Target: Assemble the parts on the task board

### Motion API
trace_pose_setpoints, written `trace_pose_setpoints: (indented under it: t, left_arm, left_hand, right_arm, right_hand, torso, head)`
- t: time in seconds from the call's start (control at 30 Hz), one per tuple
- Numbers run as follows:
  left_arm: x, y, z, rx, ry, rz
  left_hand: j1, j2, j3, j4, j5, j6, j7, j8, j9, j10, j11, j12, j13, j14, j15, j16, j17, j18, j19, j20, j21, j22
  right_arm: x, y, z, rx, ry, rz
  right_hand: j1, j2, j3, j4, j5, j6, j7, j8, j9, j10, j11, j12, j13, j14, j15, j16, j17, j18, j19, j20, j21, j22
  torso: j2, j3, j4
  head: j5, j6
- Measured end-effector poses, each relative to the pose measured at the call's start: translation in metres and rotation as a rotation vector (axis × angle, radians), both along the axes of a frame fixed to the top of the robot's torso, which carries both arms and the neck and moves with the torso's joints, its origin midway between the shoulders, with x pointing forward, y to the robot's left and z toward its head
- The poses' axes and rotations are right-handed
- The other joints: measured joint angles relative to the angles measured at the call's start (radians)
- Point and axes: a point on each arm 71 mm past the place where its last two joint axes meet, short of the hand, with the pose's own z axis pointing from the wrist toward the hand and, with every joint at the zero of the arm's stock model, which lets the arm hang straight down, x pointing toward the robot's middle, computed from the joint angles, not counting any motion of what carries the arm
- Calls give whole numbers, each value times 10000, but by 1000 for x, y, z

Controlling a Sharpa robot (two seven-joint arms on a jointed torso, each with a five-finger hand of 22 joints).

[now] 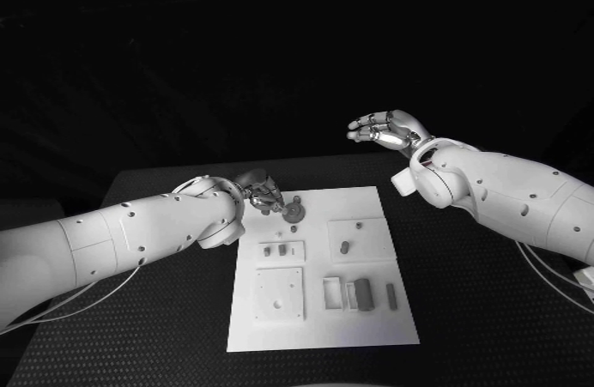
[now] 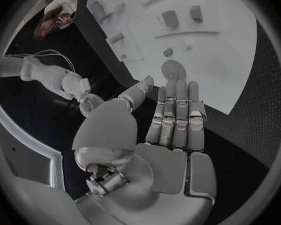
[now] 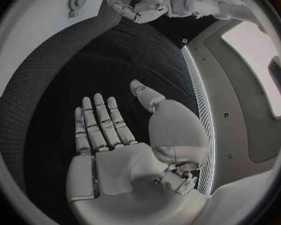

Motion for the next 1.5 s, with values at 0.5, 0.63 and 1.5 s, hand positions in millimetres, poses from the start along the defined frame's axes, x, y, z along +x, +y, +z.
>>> trace_pose_setpoints:
  t: [0.5,0.63,1.5]
  left_arm:
    - [-9,-21,-29,1684,-1814,-1993]
    - [-10,-23,-35,1833,-1938,-2192]
    - [-13,-36,-53,2063,-1924,-2535]
  left_hand:
    - [486,-170,139,-30,69,-126,-117,-246,-270,49,323,-1523,-1117,304,-161,263,-308,-2,375,-160,0,10]
    - [486,-170,139,-30,69,-357,-143,-400,-418,99,376,-1722,-1291,338,-194,341,-351,-3,427,-168,0,28]
    - [591,-65,139,-30,69,-265,-53,-400,-536,294,387,-1915,-1493,539,-252,574,-375,-3,650,-255,2,117]
  right_arm:
    - [0,2,0,12,7,45]
    - [0,3,0,15,8,56]
    - [0,5,0,32,13,113]
  right_hand:
    - [0,0,0,0,0,0,0,0,1,0,0,0,-8,0,0,0,0,0,0,0,0,10]
    - [0,0,0,0,0,0,0,0,-9,0,0,0,-18,0,0,0,1,0,0,0,0,10]
    - [0,0,0,0,0,0,0,0,-17,0,0,0,-28,0,0,0,-8,0,0,0,0,28]
  torso:
    - [11,0,-3]
    - [10,-1,-2]
    - [-3,-1,5]
  head:
    - [-52,12]
    - [-73,5]
    - [-186,-57]
